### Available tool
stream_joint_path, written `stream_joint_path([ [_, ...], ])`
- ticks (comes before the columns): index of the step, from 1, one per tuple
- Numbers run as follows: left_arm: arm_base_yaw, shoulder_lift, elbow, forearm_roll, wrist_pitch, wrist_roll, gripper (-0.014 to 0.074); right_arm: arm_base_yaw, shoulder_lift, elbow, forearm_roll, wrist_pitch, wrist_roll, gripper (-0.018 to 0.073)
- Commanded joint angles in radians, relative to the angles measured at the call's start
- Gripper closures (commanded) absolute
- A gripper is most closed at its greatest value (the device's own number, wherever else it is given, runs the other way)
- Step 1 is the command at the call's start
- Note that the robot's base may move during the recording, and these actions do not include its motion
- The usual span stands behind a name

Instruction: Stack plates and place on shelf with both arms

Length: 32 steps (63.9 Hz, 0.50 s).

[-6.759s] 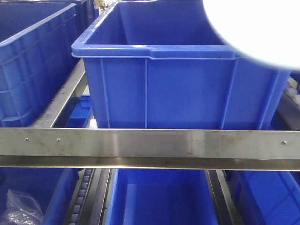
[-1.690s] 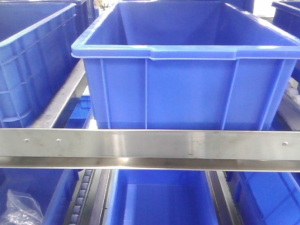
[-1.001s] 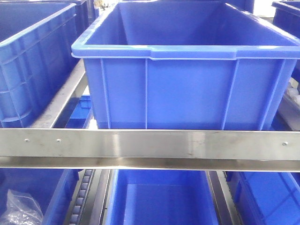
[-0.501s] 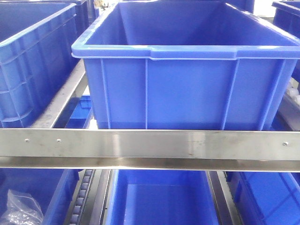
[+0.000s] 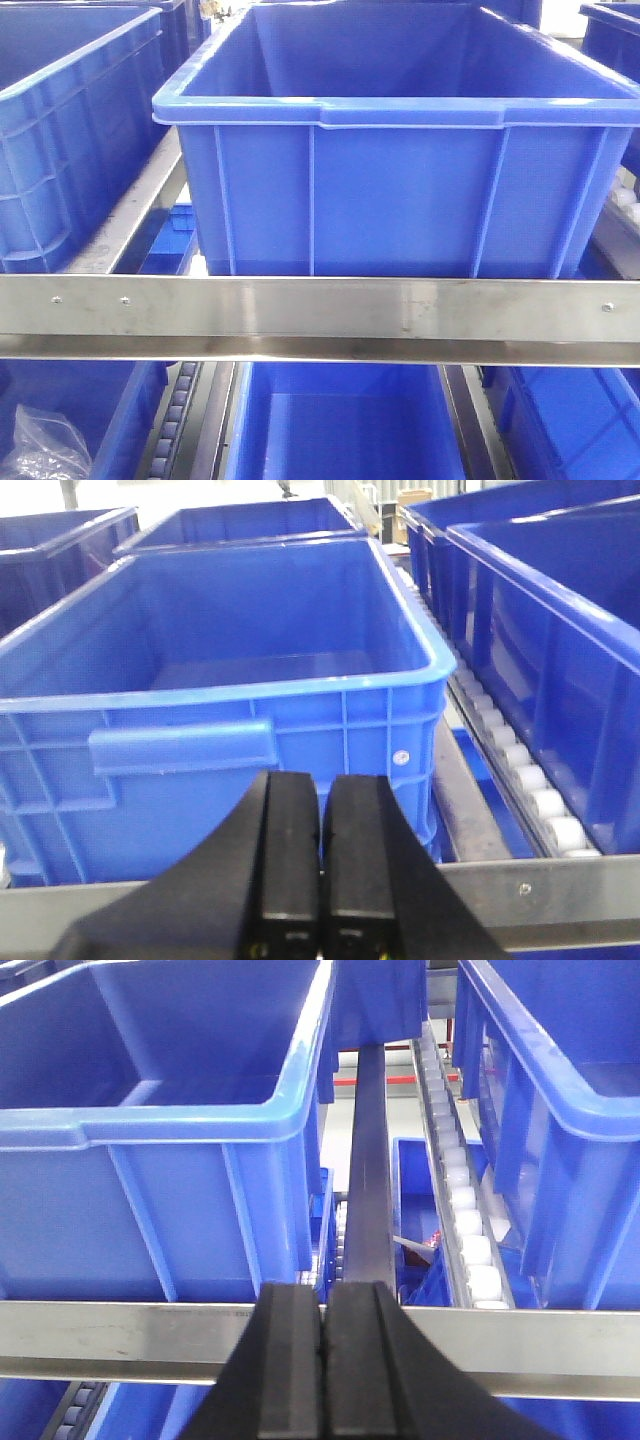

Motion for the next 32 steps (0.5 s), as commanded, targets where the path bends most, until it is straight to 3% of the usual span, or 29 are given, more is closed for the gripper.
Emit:
stream_joint_path([
  [1, -0.007, -0.023, 0.003, 0.001, -0.073, -0.001, 0.0514, -0.007, -0.019, 0.002, -0.014, -0.082, -0.001, 0.0502],
  [32, -0.007, -0.023, 0.003, 0.001, -0.08, -0.001, 0.0514, -0.007, -0.019, 0.002, -0.014, -0.082, -0.001, 0.0502],
])
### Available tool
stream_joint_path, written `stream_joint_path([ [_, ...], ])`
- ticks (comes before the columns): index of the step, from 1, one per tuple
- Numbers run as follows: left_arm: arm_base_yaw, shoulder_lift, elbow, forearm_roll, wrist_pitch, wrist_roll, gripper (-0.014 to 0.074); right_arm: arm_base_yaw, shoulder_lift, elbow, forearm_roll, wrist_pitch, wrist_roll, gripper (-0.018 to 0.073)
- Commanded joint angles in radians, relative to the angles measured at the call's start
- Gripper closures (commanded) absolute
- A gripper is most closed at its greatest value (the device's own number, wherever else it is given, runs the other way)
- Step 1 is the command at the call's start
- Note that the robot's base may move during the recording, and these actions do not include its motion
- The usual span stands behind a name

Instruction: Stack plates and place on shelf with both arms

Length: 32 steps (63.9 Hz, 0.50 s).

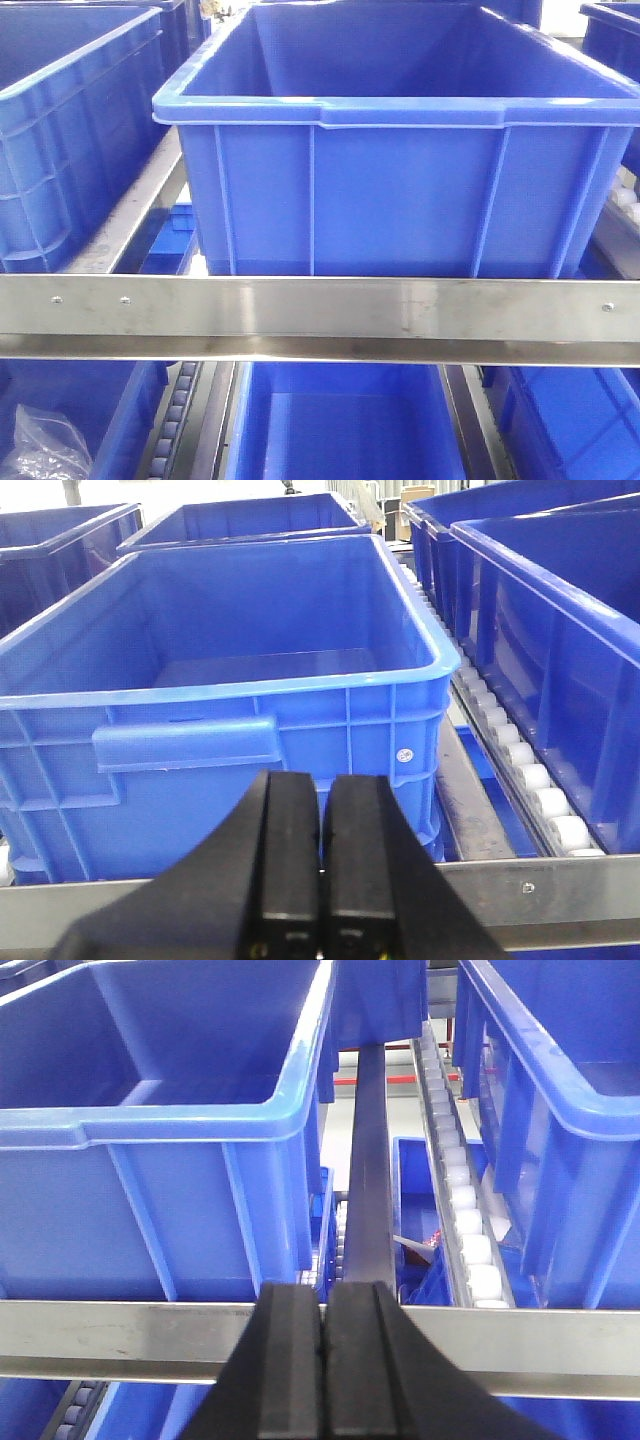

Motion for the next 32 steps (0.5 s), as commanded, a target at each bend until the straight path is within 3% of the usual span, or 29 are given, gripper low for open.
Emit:
stream_joint_path([
  [1, -0.007, -0.023, 0.003, 0.001, -0.082, -0.002, 0.0514, -0.007, -0.019, 0.002, -0.014, -0.082, -0.003, 0.0502],
  [32, -0.007, -0.023, 0.003, 0.001, -0.082, -0.002, 0.0514, -0.007, -0.019, 0.002, -0.014, -0.082, -0.003, 0.0502],
])
